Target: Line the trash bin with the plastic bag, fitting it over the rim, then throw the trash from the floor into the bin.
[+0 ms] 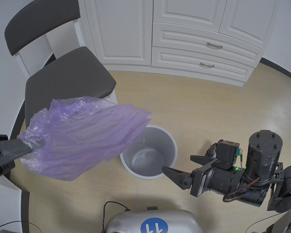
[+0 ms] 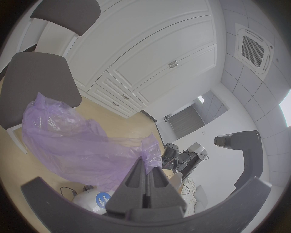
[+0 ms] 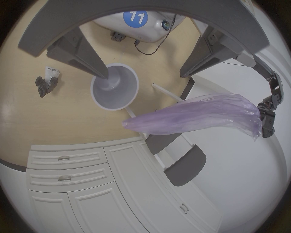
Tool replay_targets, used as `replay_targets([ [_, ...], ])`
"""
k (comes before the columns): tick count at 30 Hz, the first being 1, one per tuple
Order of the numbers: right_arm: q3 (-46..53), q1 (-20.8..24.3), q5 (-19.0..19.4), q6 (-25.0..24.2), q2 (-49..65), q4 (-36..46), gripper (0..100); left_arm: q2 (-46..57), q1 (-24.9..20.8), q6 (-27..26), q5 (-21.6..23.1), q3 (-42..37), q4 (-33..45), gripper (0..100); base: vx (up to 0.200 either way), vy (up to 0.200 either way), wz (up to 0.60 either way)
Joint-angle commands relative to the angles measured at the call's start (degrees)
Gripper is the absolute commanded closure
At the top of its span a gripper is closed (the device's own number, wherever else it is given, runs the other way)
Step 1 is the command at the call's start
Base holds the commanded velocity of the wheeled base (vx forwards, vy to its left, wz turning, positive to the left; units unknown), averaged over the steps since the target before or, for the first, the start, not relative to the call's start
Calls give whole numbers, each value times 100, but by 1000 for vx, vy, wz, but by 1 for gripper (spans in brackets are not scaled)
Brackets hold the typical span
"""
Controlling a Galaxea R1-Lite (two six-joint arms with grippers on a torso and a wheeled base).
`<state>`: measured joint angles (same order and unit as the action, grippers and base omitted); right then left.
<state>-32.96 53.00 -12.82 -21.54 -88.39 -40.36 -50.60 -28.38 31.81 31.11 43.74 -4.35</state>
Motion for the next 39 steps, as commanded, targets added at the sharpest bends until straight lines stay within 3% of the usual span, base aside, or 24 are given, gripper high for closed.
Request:
replay_targets([
  [1, 53, 70, -10, -8, -433, -86, 0, 42, -36, 1, 0, 3, -4, 100, 0, 0, 0],
  [14, 150, 87, 96, -34, -1365, -103, 0, 156, -36, 1, -8, 29, -22, 100, 0, 0, 0],
  [23, 211, 465, 184, -193, -2138, -218, 0, 165, -36, 1, -44, 29, -39, 100, 0, 0, 0],
  [29, 229, 474, 175, -201, -2569, -569, 0, 244, -36, 1, -44, 38, -48, 100, 0, 0, 0],
  [39, 299, 439, 166, -193, -2595, -859, 0, 323, -36, 1, -61, 56, -57, 100, 0, 0, 0],
])
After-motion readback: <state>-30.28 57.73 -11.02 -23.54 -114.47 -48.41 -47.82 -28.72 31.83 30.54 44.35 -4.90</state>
